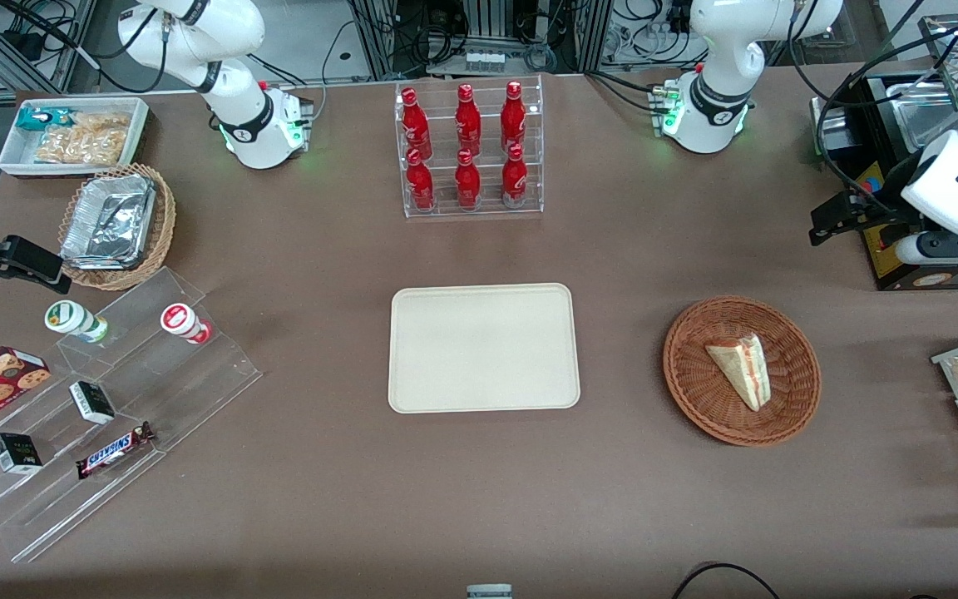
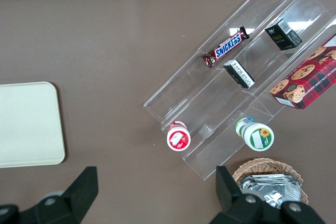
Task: Place sandwich from basket to tray
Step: 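Move the left gripper over the wrapped sandwich in the wicker basket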
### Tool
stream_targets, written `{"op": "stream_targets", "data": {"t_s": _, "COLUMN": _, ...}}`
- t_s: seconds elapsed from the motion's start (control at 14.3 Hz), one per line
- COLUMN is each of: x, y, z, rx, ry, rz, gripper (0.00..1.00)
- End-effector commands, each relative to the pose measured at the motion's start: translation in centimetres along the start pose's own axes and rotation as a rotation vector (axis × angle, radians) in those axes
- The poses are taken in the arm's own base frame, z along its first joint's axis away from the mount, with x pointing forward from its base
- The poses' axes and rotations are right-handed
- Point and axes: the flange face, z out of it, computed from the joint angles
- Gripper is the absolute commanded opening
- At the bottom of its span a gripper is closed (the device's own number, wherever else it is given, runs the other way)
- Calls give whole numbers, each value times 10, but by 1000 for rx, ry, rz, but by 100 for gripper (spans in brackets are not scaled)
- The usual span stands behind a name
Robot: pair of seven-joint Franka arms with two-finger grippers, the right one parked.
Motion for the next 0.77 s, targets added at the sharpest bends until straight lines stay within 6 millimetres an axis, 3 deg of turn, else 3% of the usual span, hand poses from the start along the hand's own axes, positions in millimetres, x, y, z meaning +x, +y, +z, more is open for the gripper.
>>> {"op": "stream_targets", "data": {"t_s": 0.0, "x": -2, "y": 0, "z": 0, "rx": 20, "ry": 7, "rz": -6, "gripper": 100}}
{"op": "stream_targets", "data": {"t_s": 0.21, "x": 4, "y": 0, "z": 10, "rx": 20, "ry": -7, "rz": -8, "gripper": 100}}
{"op": "stream_targets", "data": {"t_s": 0.28, "x": 9, "y": 0, "z": 23, "rx": 22, "ry": -31, "rz": -7, "gripper": 100}}
{"op": "stream_targets", "data": {"t_s": 0.7, "x": 50, "y": -3, "z": 128, "rx": 20, "ry": -93, "rz": -34, "gripper": 100}}
